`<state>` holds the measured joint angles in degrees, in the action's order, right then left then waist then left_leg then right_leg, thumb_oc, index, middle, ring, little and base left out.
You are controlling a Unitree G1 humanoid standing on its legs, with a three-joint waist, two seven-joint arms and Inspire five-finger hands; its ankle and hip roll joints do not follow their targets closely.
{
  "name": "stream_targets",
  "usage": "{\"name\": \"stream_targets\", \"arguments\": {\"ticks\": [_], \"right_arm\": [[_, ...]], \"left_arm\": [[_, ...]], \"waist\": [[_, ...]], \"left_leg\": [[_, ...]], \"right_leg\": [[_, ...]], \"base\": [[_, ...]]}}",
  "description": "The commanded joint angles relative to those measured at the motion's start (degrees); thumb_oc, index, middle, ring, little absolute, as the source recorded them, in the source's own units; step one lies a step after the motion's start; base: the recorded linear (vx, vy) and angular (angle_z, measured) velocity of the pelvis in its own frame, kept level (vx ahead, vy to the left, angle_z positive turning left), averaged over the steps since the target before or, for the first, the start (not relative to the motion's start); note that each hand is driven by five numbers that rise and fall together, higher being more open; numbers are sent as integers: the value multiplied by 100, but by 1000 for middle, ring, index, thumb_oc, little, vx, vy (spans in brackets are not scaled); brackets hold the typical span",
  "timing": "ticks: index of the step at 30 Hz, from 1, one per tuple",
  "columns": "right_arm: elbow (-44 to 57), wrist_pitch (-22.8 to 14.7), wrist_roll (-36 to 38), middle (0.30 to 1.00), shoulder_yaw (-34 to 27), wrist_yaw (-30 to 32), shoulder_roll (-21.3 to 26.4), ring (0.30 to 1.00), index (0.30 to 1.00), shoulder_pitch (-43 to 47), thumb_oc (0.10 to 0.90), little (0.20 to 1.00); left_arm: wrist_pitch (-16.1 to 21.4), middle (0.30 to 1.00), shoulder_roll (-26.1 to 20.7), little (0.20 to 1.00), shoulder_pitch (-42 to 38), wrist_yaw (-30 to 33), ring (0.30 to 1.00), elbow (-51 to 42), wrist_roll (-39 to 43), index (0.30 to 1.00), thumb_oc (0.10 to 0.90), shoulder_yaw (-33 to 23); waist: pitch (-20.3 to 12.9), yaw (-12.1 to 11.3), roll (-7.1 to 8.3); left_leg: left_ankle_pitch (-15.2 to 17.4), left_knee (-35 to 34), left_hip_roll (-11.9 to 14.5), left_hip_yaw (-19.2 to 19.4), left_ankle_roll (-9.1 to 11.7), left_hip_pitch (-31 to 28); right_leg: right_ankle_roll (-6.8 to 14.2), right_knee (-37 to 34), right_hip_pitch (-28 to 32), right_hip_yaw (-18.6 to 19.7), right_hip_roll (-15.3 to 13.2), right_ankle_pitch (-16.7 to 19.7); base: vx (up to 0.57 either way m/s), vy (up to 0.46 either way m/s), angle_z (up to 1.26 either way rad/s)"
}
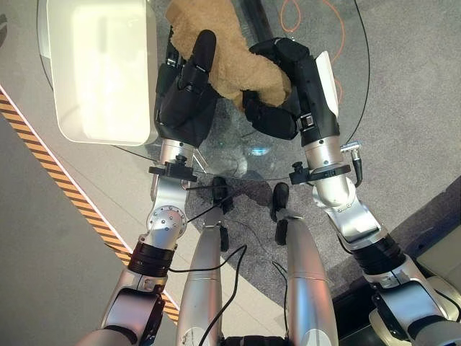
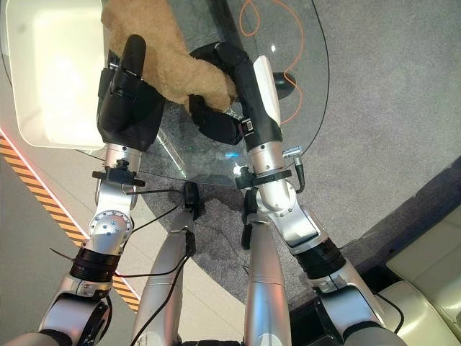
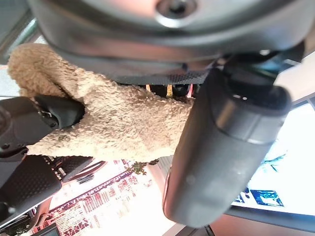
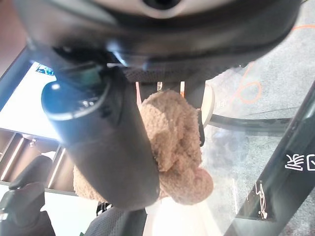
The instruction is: Wipe the table with a cloth and put it in the basket.
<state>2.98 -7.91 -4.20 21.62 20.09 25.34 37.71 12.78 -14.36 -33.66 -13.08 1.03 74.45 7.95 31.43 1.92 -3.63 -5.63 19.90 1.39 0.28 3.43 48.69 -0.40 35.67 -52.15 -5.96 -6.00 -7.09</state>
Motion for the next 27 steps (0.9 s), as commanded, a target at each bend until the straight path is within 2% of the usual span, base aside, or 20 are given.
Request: {"name": "stream_targets", "arguments": {"ticks": [1, 27], "right_arm": [[867, -463, 30, 300, -84, -76, -244, 300, 300, 777, 100, 200], [851, -477, 10, 300, -82, -54, -255, 300, 300, 849, 100, 200]], "left_arm": [[351, 300, -34, 200, -649, -752, 300, -943, -365, 300, 100, -98], [381, 300, -19, 200, -691, -745, 300, -828, -356, 300, 100, -141]], "waist": [[-163, -89, 65], [-163, -79, 63]], "left_leg": [[665, 247, -315, 309, -271, -237], [679, 236, -317, 319, -266, -259]], "right_leg": [[191, -627, 293, -110, 311, 198], [192, -652, 301, -97, 320, 203]], "base": [[0, 0, 0], [0, 0, 0]]}}
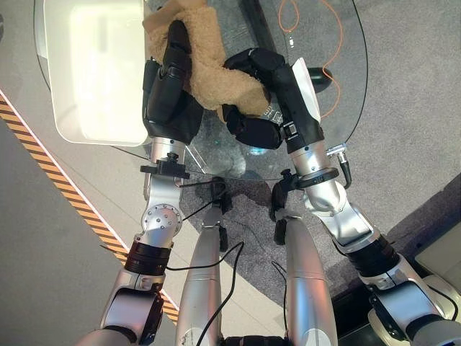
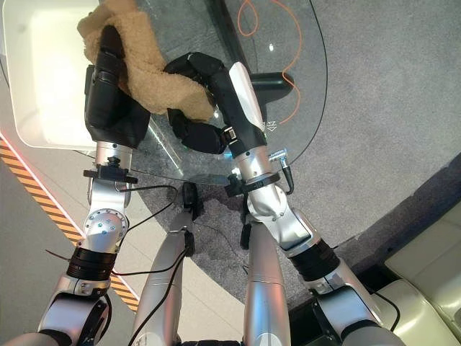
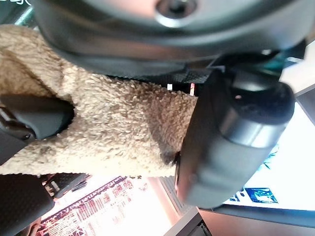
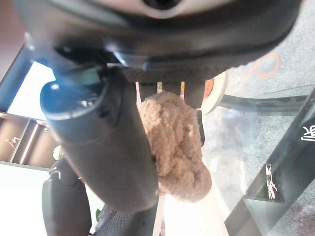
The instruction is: Wipe the table with a cloth and put it in the basket.
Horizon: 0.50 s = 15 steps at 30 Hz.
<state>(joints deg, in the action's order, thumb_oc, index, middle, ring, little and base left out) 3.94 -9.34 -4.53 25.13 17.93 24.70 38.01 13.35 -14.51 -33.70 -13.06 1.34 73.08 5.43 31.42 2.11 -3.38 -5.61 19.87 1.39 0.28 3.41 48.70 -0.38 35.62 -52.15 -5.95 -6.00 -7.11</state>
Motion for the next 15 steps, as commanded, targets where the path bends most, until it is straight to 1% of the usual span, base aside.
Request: {"name": "stream_targets", "arguments": {"ticks": [1, 2, 9, 15], "right_arm": [[747, -330, 83, 573, -438, 194, -180, 573, 573, 815, 418, 518], [731, -340, 104, 900, -444, 215, -177, 900, 900, 804, 800, 900], [709, -401, 85, 900, -511, 322, -224, 900, 900, 740, 800, 900], [749, -423, 21, 900, -575, 325, -266, 900, 900, 685, 800, 900]], "left_arm": [[353, 300, -26, 200, -681, -747, 300, -853, -191, 300, 100, 107], [367, 300, -36, 200, -676, -754, 300, -849, -157, 300, 100, 98], [470, 300, -26, 200, -655, -695, 300, -863, -184, 300, 100, 53], [633, 300, 26, 200, -618, -622, 300, -881, -196, 300, 100, 2]], "waist": [[-163, -99, 37], [-163, -99, 34], [-163, -98, 42], [-163, -96, 48]], "left_leg": [[680, 240, -314, 323, -261, -264], [678, 230, -314, 325, -262, -272], [686, 236, -315, 325, -264, -292], [684, 232, -311, 316, -262, -282]], "right_leg": [[190, -653, 308, -100, 315, 202], [190, -657, 311, -101, 318, 205], [192, -648, 333, -111, 316, 199], [189, -653, 329, -106, 320, 197]], "base": [[0, 0, 0], [0, 0, 0], [0, 0, 0], [0, 0, 0]]}}
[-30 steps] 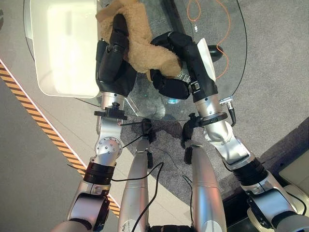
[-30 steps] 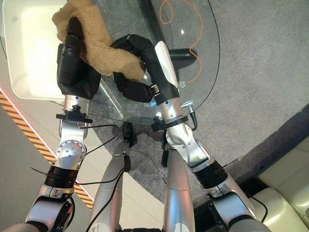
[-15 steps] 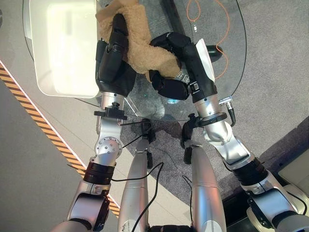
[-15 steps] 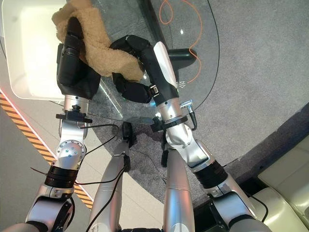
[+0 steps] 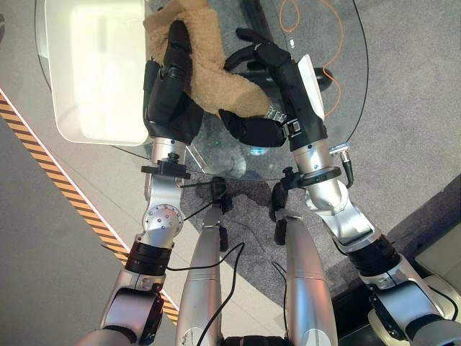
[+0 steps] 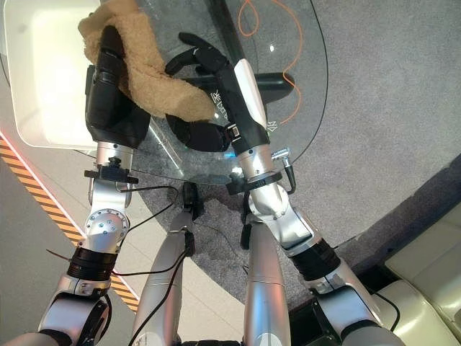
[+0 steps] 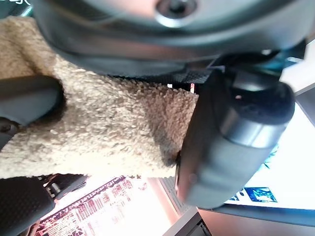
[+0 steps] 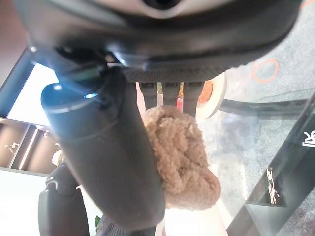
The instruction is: Wipe the table with a cloth and put it in the basket.
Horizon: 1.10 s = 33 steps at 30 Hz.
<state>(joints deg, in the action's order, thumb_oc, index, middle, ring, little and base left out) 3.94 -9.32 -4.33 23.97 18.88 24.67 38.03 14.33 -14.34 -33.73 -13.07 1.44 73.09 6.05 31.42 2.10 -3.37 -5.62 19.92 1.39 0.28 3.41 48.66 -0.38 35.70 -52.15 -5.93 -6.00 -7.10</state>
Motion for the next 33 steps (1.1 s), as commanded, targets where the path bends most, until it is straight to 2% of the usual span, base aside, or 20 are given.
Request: {"name": "stream_targets", "arguments": {"ticks": [1, 19, 27, 33], "right_arm": [[757, -429, 2, 900, -472, 243, -262, 900, 900, 677, 800, 900], [792, -545, -140, 900, -631, 563, -249, 900, 900, 624, 800, 900], [916, -735, -287, 900, -946, 814, -171, 900, 900, 437, 800, 900], [866, -734, -271, 900, -1083, 857, -126, 900, 900, 335, 800, 900]], "left_arm": [[581, 300, 16, 200, -618, -603, 300, -893, -188, 300, 100, -78], [1068, 300, 17, 200, -602, -255, 300, -925, -364, 300, 100, -260], [1294, 300, -43, 200, -504, -109, 300, -955, -452, 300, 100, -381], [1529, 300, -88, 200, -503, -10, 300, -929, -638, 300, 100, -501]], "waist": [[-163, -93, 49], [-163, -100, 48], [-163, -49, 69], [-163, -28, 87]], "left_leg": [[684, 235, -309, 320, -262, -263], [681, 222, -309, 323, -247, -288], [705, 236, -293, 336, -255, -301], [708, 230, -277, 343, -250, -317]], "right_leg": [[187, -657, 316, -107, 322, 192], [178, -649, 346, -121, 332, 171], [184, -629, 351, -95, 361, 164], [183, -641, 370, -77, 379, 165]], "base": [[0, 0, 0], [0, 0, 0], [0, 0, 0], [0, 0, 0]]}}
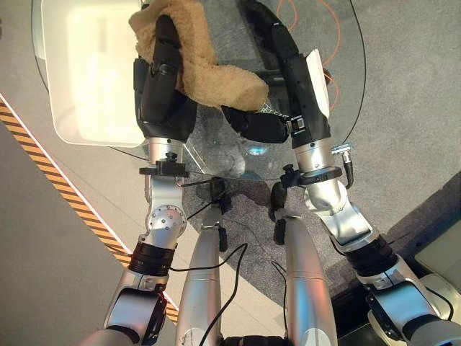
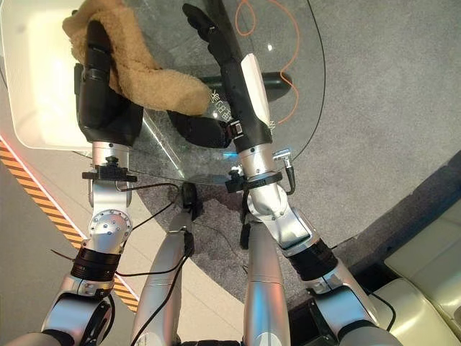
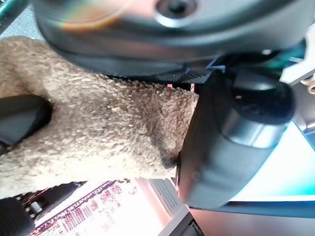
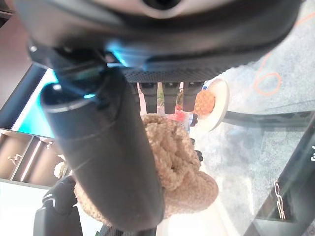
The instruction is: Wipe the table with a cloth and put it in the basket.
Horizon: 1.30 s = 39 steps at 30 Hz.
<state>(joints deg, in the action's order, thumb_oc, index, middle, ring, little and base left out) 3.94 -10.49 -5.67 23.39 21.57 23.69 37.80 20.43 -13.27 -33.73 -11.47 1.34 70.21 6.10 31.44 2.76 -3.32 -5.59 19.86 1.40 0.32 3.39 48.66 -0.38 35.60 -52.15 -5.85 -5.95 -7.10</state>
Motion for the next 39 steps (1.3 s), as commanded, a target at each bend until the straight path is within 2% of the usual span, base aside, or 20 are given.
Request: {"name": "stream_targets", "arguments": {"ticks": [1, 24, 39], "right_arm": [[847, -597, -135, 900, -1041, 600, -22, 900, 900, 351, 800, 900], [468, -568, -178, 900, -1132, 935, 103, 900, 900, 272, 800, 900], [-345, -482, -225, 900, -1300, 1737, 216, 900, 900, 52, 800, 900]], "left_arm": [[976, 300, -238, 200, -524, -120, 300, -914, -378, 300, 100, -530], [1832, 300, -539, 200, -684, 795, 300, -746, -1087, 300, 100, -920], [2218, 300, -839, 200, -604, 1788, 300, -302, -1914, 300, 100, -1218]], "waist": [[-165, -92, 80], [-165, -89, 26], [-165, -97, -32]], "left_leg": [[703, 227, -274, 344, -247, -325], [708, 220, -255, 364, -192, -335], [722, 220, -244, 362, -165, -361]], "right_leg": [[184, -640, 382, -84, 373, 164], [166, -653, 409, -67, 351, 102], [154, -634, 436, -60, 325, 35]], "base": [[0, 0, 0], [0, 1, 0], [0, 0, 0]]}}
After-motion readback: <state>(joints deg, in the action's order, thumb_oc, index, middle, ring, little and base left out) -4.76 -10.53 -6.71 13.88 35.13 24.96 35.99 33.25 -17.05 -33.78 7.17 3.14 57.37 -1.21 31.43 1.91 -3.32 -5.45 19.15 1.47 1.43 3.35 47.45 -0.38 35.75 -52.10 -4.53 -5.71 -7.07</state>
